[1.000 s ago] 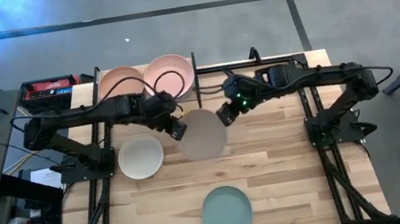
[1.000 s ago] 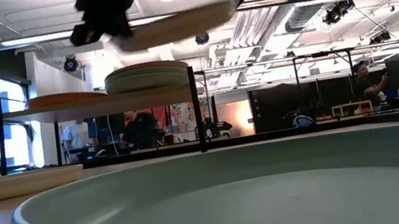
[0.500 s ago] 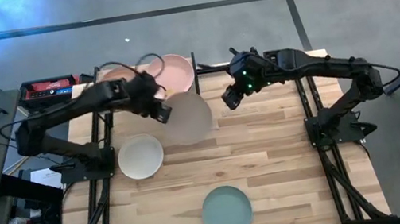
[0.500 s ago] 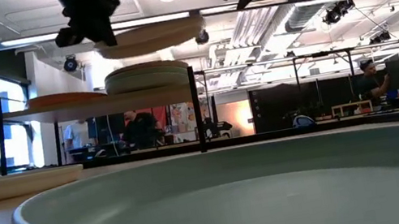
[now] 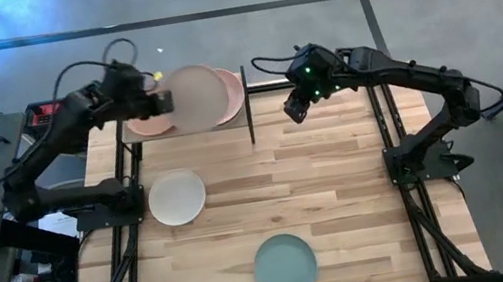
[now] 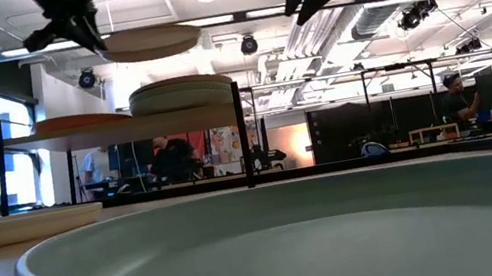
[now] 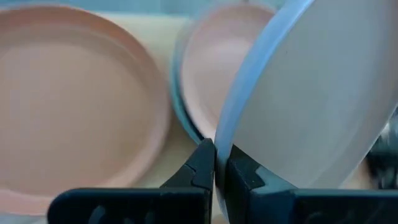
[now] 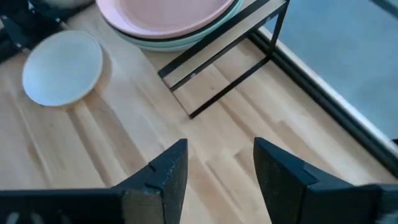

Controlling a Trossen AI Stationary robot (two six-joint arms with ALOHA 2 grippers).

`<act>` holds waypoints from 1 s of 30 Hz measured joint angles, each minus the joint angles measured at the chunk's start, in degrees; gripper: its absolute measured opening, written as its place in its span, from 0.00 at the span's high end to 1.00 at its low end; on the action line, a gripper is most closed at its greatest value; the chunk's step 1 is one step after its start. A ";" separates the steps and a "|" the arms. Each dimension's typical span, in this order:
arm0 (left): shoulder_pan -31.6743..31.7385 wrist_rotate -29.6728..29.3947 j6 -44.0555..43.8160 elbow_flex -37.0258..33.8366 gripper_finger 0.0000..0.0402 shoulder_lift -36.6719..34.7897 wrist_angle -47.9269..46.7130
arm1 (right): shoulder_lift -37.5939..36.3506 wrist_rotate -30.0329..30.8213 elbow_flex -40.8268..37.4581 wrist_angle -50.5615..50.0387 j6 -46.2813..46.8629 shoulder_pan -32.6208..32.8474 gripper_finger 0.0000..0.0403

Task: Place and stack plates onto a shelf
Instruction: Stack the gray plate on top of the orange plate on the shelf

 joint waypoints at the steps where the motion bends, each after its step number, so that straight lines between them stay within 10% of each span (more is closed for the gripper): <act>1: 1.64 -0.12 -0.42 0.00 0.99 -0.58 -0.02 | 0.00 -0.04 0.00 0.01 -1.29 -0.51 0.60; 18: 23.63 -2.93 -1.84 0.00 0.99 -5.57 -8.08 | 0.00 -0.47 0.00 0.02 -17.19 -8.43 0.60; 30: 27.54 -4.18 -5.00 0.00 0.99 -2.89 -16.93 | 0.00 -3.02 0.00 0.02 -19.44 -12.75 0.60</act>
